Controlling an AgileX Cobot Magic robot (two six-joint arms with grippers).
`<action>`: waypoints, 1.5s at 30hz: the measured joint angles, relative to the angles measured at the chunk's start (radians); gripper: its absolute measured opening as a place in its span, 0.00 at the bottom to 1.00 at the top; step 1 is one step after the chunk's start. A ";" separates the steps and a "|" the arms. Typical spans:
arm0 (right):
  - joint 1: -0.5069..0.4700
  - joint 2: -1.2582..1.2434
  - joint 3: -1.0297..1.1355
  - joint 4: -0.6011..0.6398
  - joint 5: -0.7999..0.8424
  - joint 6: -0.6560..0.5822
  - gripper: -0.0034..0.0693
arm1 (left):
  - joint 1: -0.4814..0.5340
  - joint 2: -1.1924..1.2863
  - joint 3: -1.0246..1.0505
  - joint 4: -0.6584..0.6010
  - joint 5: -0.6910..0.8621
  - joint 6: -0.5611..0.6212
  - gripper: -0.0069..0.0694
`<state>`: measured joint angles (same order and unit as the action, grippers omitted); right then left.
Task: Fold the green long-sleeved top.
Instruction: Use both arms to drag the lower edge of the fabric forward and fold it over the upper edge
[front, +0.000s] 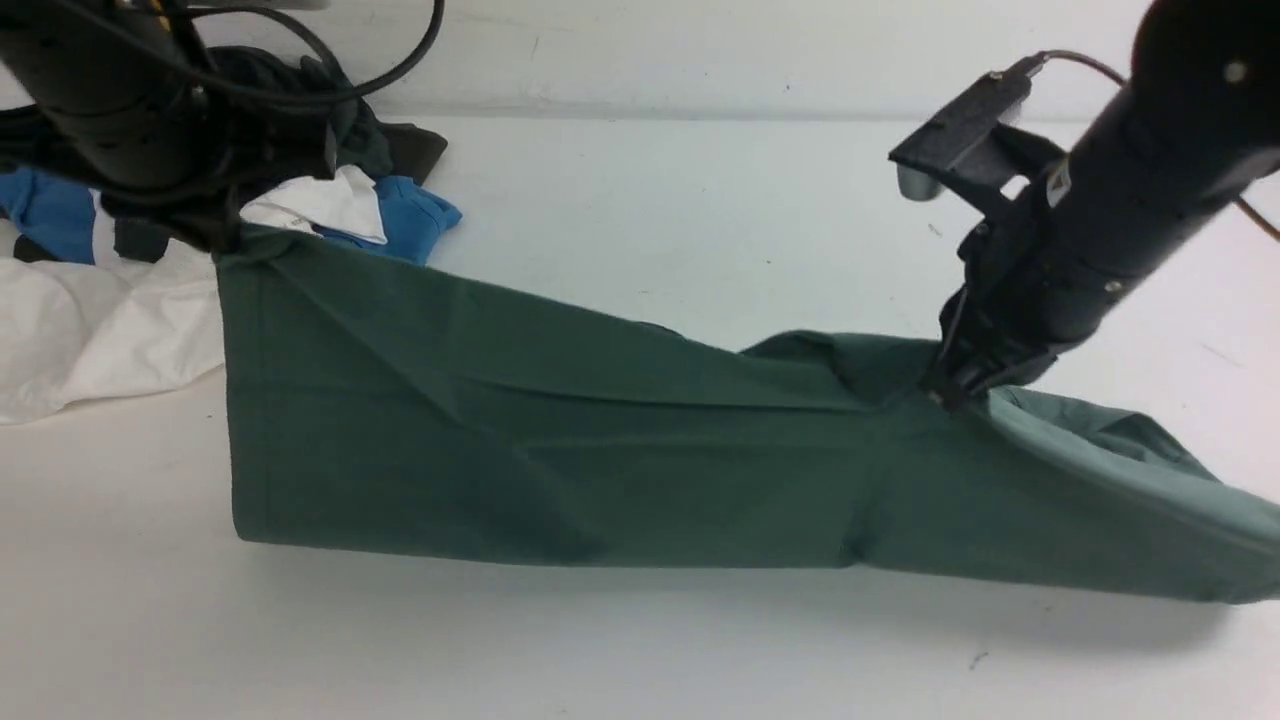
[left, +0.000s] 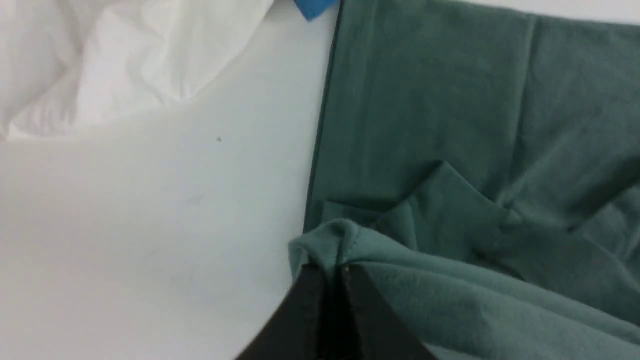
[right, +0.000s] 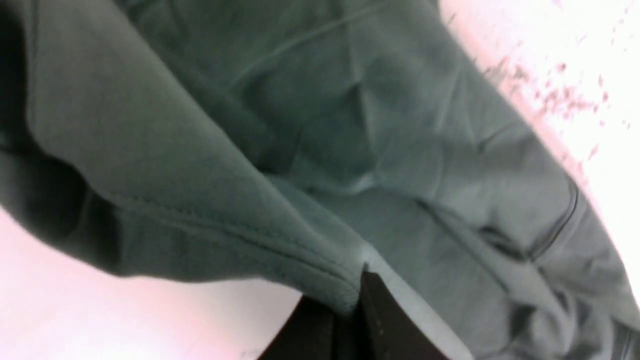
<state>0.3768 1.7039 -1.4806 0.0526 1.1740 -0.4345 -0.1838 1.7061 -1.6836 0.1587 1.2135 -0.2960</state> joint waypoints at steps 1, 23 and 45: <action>-0.009 0.040 -0.030 0.003 -0.003 -0.002 0.07 | 0.012 0.046 -0.045 0.000 -0.006 0.003 0.10; -0.029 0.391 -0.230 0.004 -0.231 -0.006 0.18 | 0.077 0.512 -0.327 0.013 -0.101 -0.006 0.10; -0.001 0.376 -0.428 0.235 0.058 0.085 0.26 | 0.071 0.532 -0.329 -0.032 0.004 0.004 0.18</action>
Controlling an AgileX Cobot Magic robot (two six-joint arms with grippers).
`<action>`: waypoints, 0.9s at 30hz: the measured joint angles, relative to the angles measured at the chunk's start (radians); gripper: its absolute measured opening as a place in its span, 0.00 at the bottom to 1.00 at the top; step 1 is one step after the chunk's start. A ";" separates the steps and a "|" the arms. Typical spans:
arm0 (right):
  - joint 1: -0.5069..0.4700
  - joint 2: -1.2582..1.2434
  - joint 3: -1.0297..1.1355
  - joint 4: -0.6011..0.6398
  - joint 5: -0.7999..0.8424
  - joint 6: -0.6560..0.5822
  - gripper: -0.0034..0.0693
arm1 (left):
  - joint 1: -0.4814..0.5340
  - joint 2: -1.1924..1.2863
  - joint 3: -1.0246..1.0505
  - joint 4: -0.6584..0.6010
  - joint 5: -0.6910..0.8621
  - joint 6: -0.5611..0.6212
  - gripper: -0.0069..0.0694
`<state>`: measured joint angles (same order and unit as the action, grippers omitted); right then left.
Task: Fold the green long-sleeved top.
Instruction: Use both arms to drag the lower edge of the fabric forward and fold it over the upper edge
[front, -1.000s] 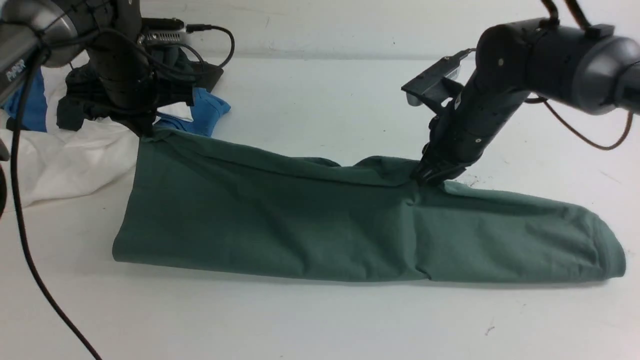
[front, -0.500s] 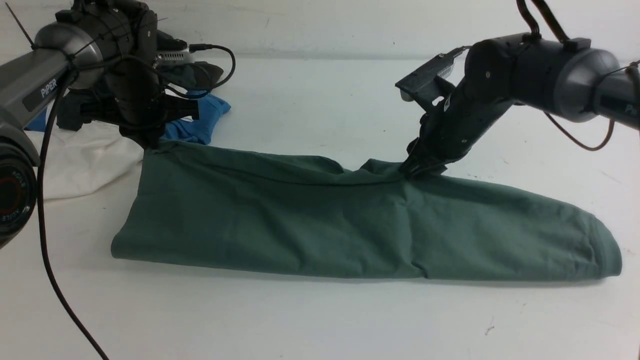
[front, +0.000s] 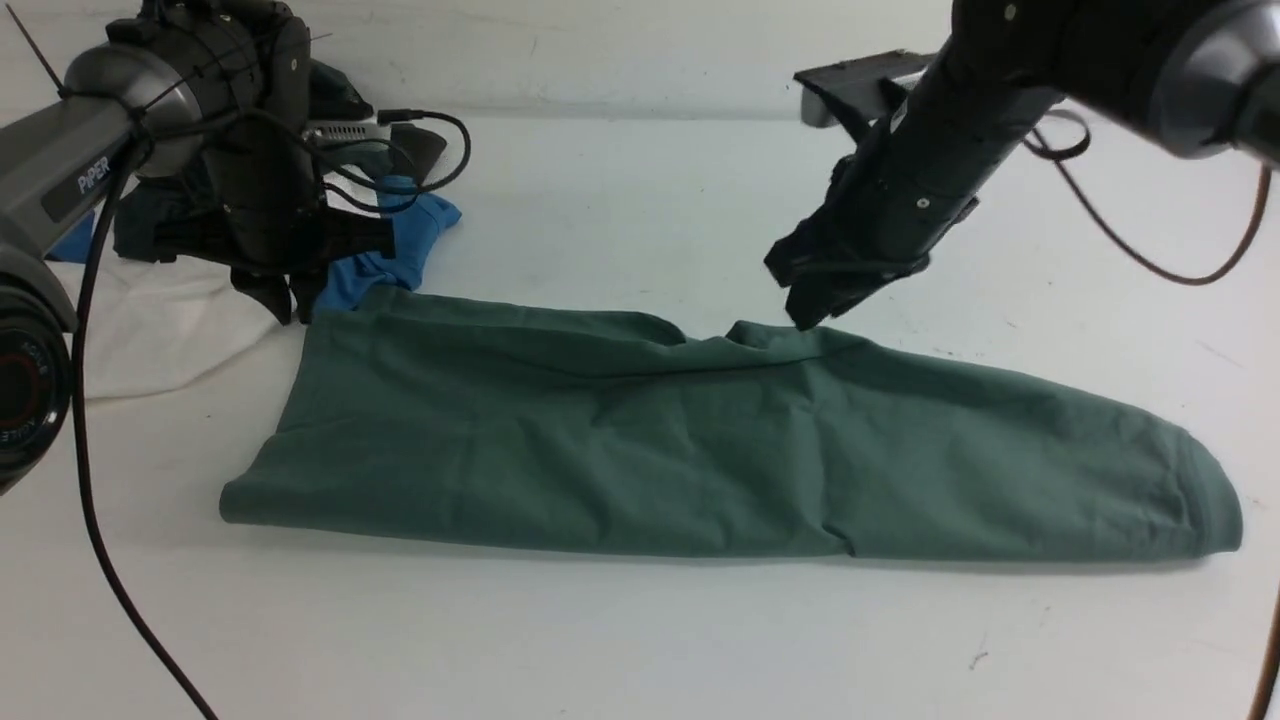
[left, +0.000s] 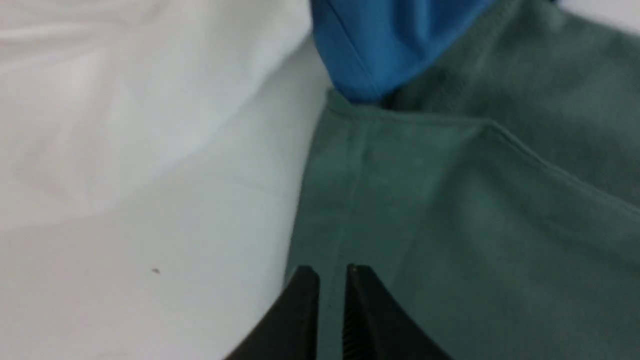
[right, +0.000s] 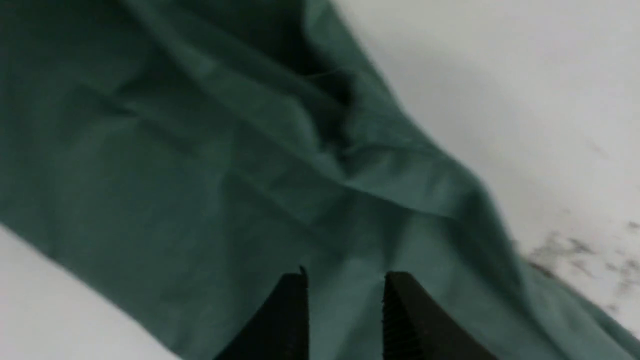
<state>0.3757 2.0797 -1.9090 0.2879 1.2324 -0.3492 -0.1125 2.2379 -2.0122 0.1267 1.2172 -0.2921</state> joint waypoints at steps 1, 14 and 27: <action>0.002 0.005 -0.001 0.006 0.001 -0.007 0.25 | -0.001 0.000 0.000 -0.005 0.000 0.007 0.18; 0.032 0.239 -0.003 0.089 -0.214 -0.123 0.03 | -0.012 -0.023 0.000 -0.127 0.014 0.143 0.10; -0.065 0.244 -0.158 0.083 -0.361 -0.029 0.03 | -0.012 -0.075 -0.001 -0.127 0.015 0.149 0.10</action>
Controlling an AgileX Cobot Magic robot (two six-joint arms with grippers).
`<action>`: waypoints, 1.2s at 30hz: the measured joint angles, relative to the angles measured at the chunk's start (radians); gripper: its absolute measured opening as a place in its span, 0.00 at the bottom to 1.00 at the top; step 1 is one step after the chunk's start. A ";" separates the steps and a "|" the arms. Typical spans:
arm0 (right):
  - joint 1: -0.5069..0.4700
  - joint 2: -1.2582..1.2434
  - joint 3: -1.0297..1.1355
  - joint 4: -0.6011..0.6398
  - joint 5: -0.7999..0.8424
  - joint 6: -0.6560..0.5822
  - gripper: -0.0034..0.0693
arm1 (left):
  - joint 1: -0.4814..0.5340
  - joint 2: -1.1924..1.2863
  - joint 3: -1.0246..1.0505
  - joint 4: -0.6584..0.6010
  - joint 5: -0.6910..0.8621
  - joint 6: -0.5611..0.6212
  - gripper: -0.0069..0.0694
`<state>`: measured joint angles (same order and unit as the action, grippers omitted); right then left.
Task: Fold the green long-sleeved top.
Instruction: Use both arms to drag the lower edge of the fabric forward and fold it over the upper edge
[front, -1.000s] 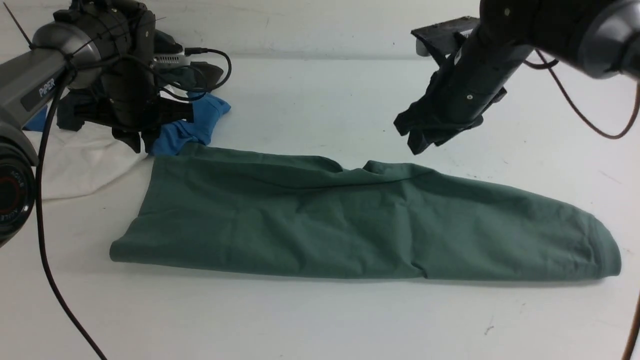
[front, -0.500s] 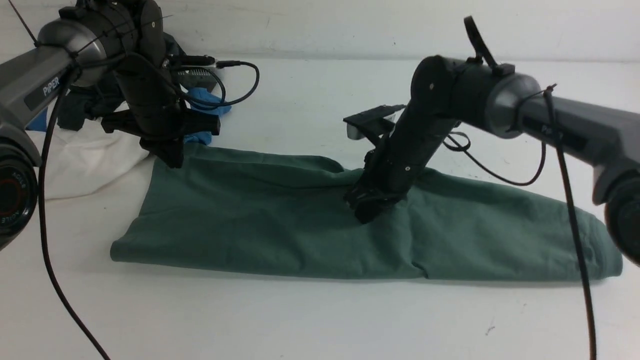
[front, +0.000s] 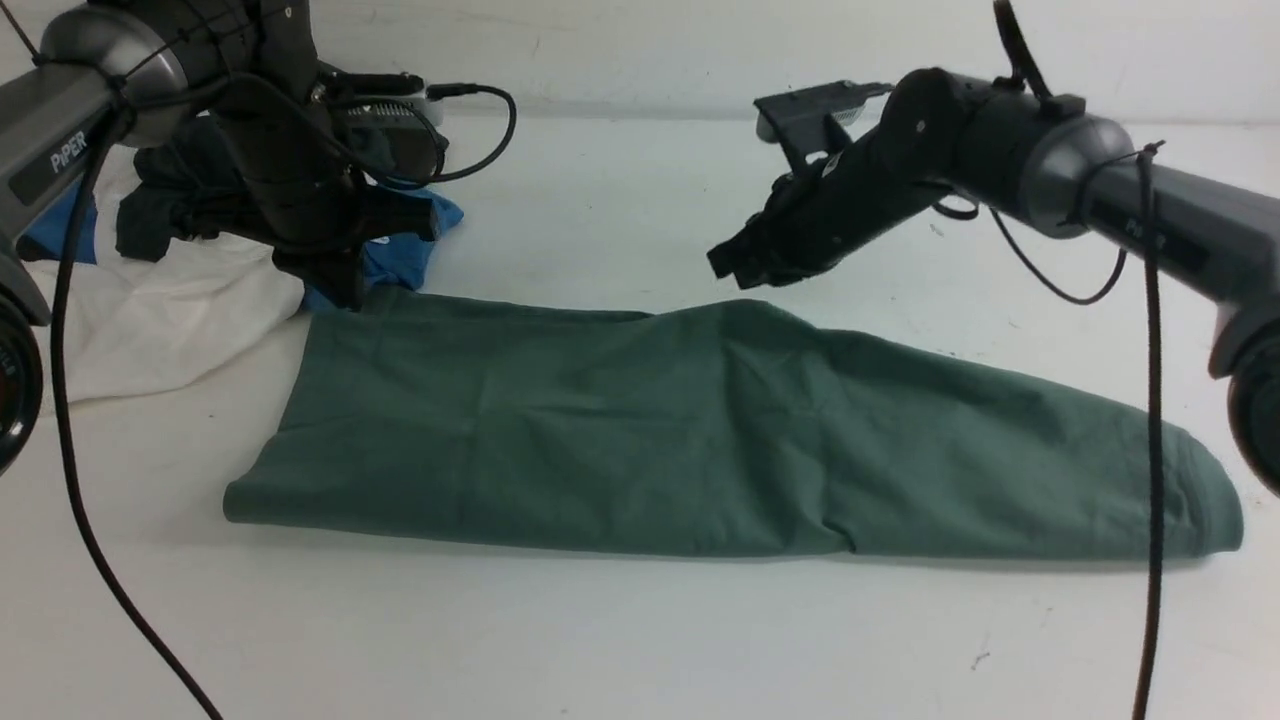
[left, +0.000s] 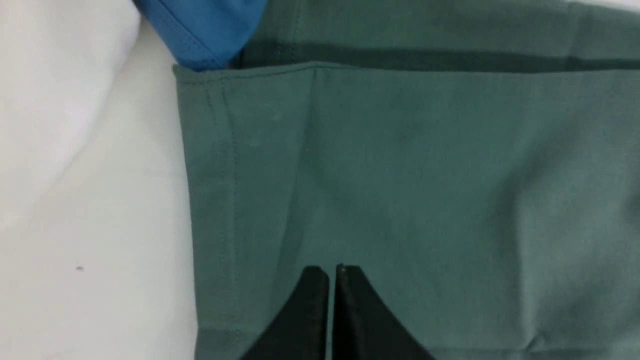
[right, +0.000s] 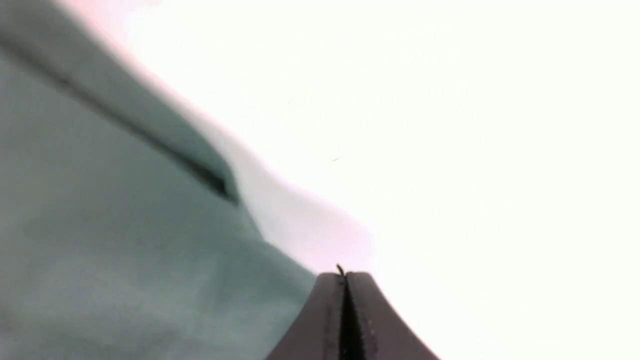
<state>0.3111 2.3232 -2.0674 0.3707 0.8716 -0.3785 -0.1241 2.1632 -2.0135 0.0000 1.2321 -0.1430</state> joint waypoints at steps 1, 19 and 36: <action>-0.012 0.000 -0.030 -0.002 0.060 0.011 0.03 | 0.000 -0.007 0.000 0.000 0.001 0.004 0.10; -0.096 -0.315 0.172 -0.143 0.381 0.123 0.03 | 0.040 -0.218 0.207 0.077 -0.025 0.016 0.10; -0.098 -0.321 0.183 -0.107 0.380 0.119 0.03 | 0.081 0.085 0.149 0.077 -0.430 -0.047 0.58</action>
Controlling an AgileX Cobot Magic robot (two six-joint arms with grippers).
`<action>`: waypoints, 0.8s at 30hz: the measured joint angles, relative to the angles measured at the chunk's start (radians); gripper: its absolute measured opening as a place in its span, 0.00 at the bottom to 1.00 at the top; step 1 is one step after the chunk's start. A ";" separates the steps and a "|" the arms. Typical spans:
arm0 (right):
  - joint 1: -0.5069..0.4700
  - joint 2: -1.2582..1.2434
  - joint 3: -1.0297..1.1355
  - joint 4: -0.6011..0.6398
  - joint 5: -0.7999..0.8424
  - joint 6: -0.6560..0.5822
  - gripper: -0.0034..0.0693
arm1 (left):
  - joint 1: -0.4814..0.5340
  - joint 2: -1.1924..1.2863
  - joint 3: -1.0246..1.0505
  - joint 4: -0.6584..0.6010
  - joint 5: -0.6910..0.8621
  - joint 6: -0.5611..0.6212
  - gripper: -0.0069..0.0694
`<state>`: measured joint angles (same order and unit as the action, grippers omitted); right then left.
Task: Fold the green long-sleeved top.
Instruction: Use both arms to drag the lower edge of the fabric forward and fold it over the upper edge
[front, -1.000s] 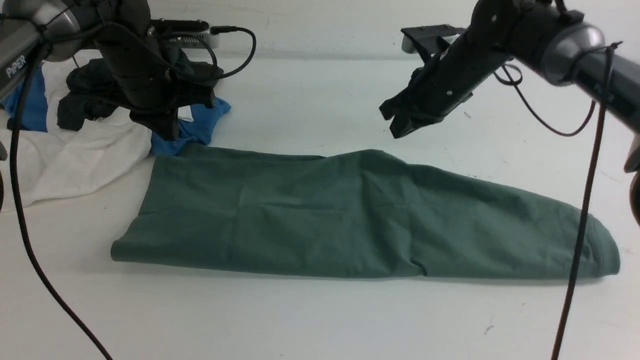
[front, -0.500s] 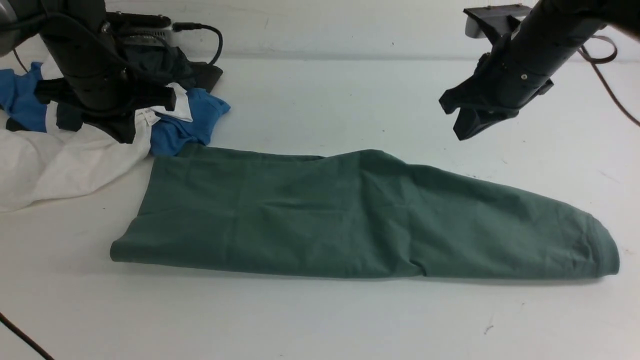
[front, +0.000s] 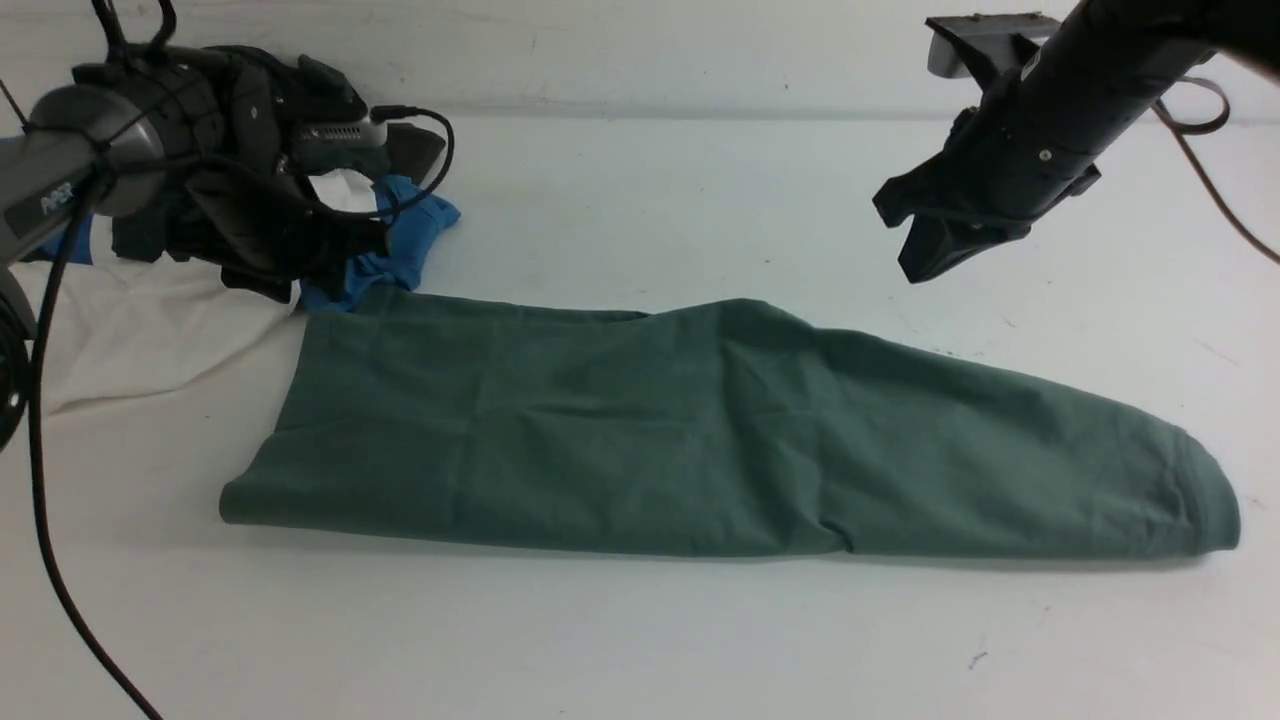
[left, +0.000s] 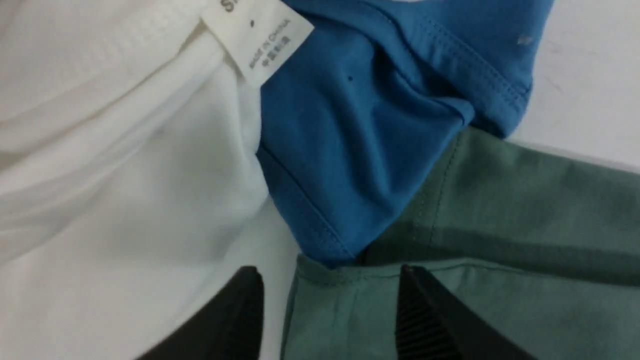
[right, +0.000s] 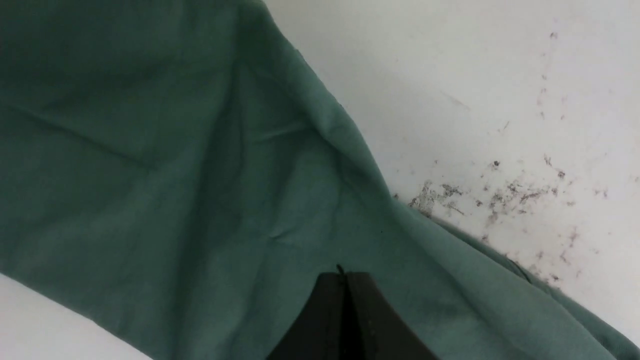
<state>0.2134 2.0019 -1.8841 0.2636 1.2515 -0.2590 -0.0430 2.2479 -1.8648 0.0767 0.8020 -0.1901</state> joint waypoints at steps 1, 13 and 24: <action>0.000 0.000 0.000 0.001 0.000 0.000 0.03 | 0.000 0.011 0.000 0.000 -0.006 0.000 0.62; 0.000 0.000 0.000 0.004 0.000 -0.004 0.03 | -0.004 0.061 -0.006 -0.013 -0.017 0.020 0.42; 0.000 0.000 0.000 0.006 -0.009 -0.018 0.03 | -0.021 -0.016 -0.106 -0.077 0.117 0.110 0.12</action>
<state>0.2133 2.0019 -1.8841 0.2696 1.2427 -0.2766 -0.0641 2.2318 -1.9706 0.0000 0.9192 -0.0798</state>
